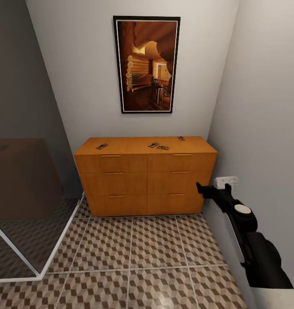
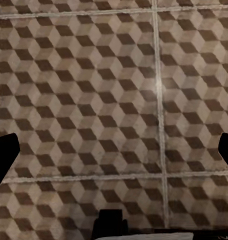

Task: Take the four mousetraps from the cabinet in the bathroom and place them on the bathroom floor. Make sure all four end up on the same floor surface, and ensure that at least two of them are either under or directly next to the same bathroom sink.

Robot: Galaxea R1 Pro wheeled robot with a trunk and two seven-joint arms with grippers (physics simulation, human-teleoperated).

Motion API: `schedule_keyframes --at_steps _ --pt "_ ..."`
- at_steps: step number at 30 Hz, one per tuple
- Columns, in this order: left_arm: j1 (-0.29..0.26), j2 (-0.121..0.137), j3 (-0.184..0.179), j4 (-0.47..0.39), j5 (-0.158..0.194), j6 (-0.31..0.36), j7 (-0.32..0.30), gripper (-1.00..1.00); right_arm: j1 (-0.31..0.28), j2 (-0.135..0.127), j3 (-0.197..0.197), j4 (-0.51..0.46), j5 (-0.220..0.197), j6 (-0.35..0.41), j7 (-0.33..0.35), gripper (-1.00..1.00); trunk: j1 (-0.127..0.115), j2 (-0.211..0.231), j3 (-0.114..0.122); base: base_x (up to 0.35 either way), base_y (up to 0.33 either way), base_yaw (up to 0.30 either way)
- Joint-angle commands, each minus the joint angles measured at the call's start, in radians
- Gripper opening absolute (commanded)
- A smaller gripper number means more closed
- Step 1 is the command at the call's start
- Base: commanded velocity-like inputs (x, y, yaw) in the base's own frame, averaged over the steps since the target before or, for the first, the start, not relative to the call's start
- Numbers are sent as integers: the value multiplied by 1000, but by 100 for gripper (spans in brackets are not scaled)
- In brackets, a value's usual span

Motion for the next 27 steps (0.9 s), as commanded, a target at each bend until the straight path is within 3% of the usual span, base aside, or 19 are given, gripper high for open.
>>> schedule_keyframes --at_steps 1,4,6,8,10,12,13,15,17,18,22,27 --pt "-1 16 0 56 0 -33 2 100 -43 -10 -1 -2 3 43 49 100 0 -1 -1 0 0 0" --pt "-1 43 1 140 2 -92 2 100 -126 -26 -1 -2 4 107 128 100 0 -1 -1 0 0 0" --pt "-1 62 0 217 3 -149 1 100 -247 -35 -1 1 4 189 177 100 0 -1 -1 0 0 0" --pt "-1 67 -1 241 4 -160 1 100 -299 -36 -1 3 4 225 186 100 0 -1 -1 0 0 0" --pt "-1 71 -2 278 4 -173 1 100 -415 -37 -1 18 4 301 195 100 0 -1 -1 0 0 0" --pt "-1 72 -2 289 4 -177 1 100 -474 -38 -1 40 4 328 197 100 0 -1 -1 0 0 0" --pt "-1 73 -3 297 4 -179 1 100 -540 -38 -1 80 4 347 198 100 0 -1 -1 0 0 0" --pt "-1 73 -3 313 4 -182 1 100 -731 -38 -1 269 2 367 206 100 0 -1 -1 0 0 0" --pt "-1 73 -3 319 4 -182 1 100 -812 -38 1 374 1 369 213 100 0 -1 -1 0 0 0" --pt "-1 73 -4 324 4 -182 1 100 -887 -37 3 482 0 369 227 100 0 -1 -1 0 0 0" --pt "-1 72 -4 329 4 -182 1 100 -997 -34 10 653 0 348 282 100 0 -1 -1 0 0 0" --pt "-1 71 -4 331 5 -182 1 100 -1063 -32 42 757 1 300 398 100 0 -1 -1 0 0 0"
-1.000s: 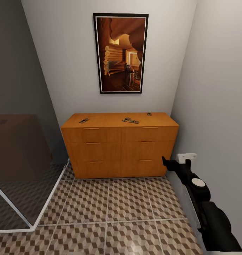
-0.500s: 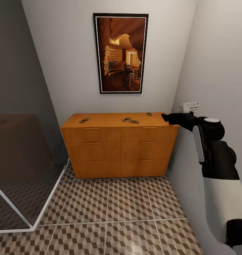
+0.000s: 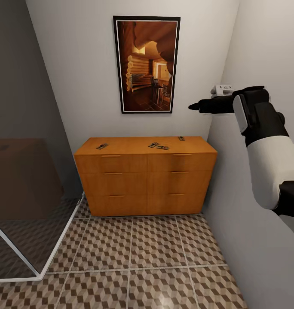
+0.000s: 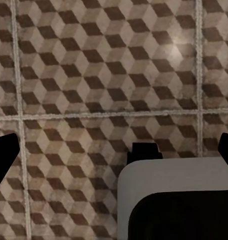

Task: Take the four mousetraps from the cabinet in the bathroom and place them on the bathroom floor. Make sure all four end up on the same floor surface, and ensure that at least two of them are either under or directly next to the same bathroom sink.

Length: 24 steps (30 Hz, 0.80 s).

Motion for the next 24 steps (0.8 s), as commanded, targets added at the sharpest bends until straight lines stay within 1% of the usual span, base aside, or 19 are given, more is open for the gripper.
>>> schedule_keyframes --at_steps 1,3,4,5,8,9,11,13,15,16,17,19,22,23,24 --pt "-1 0 -1 1 0 -4 1 100 -4 -1 12 5 3 0 18 100 0 0 -1 0 0 0" --pt "-1 2 -1 1 1 -7 1 100 -13 -1 61 23 3 -7 66 100 0 0 -1 0 0 0" --pt "-1 2 -1 1 1 -8 1 100 -14 -1 74 26 3 -9 76 100 0 0 -1 0 0 0" --pt "-1 3 0 1 0 -11 1 100 -15 -2 99 31 3 -12 94 100 0 0 -1 0 0 0" --pt "-1 4 3 -3 0 -24 1 100 -17 -3 125 36 3 -20 118 100 0 0 -1 0 0 0" --pt "-1 7 4 -6 -1 -50 2 100 -17 -6 138 40 2 -36 142 100 0 0 -1 0 0 0" --pt "-1 11 4 -6 -1 -72 2 100 -18 -9 143 41 2 -49 162 100 0 0 -1 0 0 0" --pt "-1 24 4 -4 1 -112 3 100 -17 -13 148 43 2 -66 210 100 0 0 -1 0 0 0" --pt "-1 29 4 -3 1 -127 3 100 -17 -17 150 44 4 -72 242 100 0 0 -1 0 0 0" --pt "-1 33 4 -2 2 -135 3 100 -17 -26 150 44 5 -75 260 100 0 0 -1 0 0 0" --pt "-1 33 4 -2 2 -137 3 100 -17 -30 150 44 5 -75 264 100 0 0 -1 0 0 0" --pt "-1 35 4 -1 2 -141 3 100 -17 -52 150 45 5 -77 273 100 0 0 -1 0 0 0" --pt "-1 36 3 -1 2 -142 3 100 -17 -65 150 49 4 -77 276 100 0 0 -1 0 0 0" --pt "-1 36 2 -1 3 -143 3 100 -17 -73 150 66 4 -77 277 100 0 0 -1 0 0 0" --pt "-1 36 2 -1 3 -143 3 100 -17 -75 150 73 4 -78 278 100 0 0 -1 0 0 0"
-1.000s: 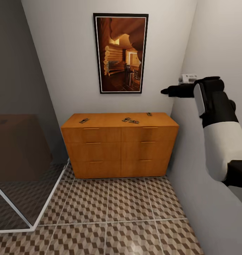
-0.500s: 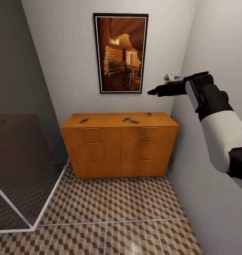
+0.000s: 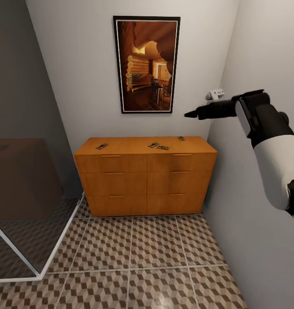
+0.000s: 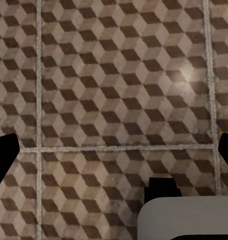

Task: Take the four mousetraps from the cabinet in the bathroom and place them on the bathroom floor. Make sure all four end up on the same floor surface, and ensure that at least two of them are either under or directly next to the same bathroom sink.

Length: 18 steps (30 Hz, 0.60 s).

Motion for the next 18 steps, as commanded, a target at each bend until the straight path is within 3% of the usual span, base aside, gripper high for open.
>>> schedule_keyframes --at_steps 1,8,18 --pt "-1 0 -1 1 0 -4 2 100 -1 -3 3 14 2 3 4 100 0 -1 -1 0 0 0" --pt "-1 -4 -1 1 1 -4 0 100 0 -6 3 88 0 -2 6 100 0 -1 -1 0 0 0" --pt "-1 -19 11 -1 3 1 5 100 1 -5 3 96 -1 -16 6 100 0 -1 -1 0 0 0"
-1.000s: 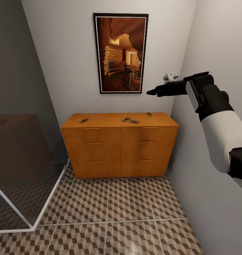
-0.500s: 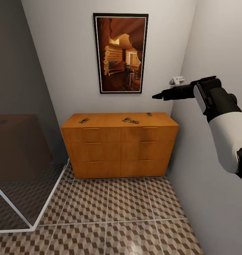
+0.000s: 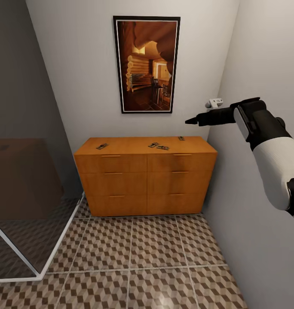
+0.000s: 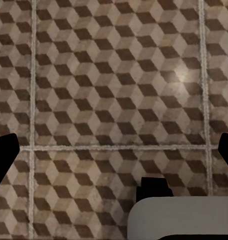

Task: Take the four mousetraps from the cabinet in the bathroom and place them on the bathroom floor. Make sure all four end up on the same floor surface, and ensure that at least two of them are either under or directly next to the same bathroom sink.

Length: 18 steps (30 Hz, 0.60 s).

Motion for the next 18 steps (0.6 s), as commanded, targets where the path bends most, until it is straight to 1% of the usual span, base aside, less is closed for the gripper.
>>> schedule_keyframes --at_steps 1,3,7,18 --pt "-1 -1 4 1 1 -3 2 100 -1 -1 3 -1 2 3 3 100 0 -1 -1 0 0 0" --pt "-1 -5 15 2 0 -2 3 100 -1 -1 3 -1 2 2 3 100 0 -1 -1 -9 0 0" --pt "-1 -15 23 2 -1 -1 5 100 -1 -1 3 -1 2 2 3 100 0 -1 -1 -22 0 0" --pt "-1 -17 24 1 -5 -1 5 100 -1 -2 3 -1 2 2 2 100 0 -1 -1 -2 0 0"
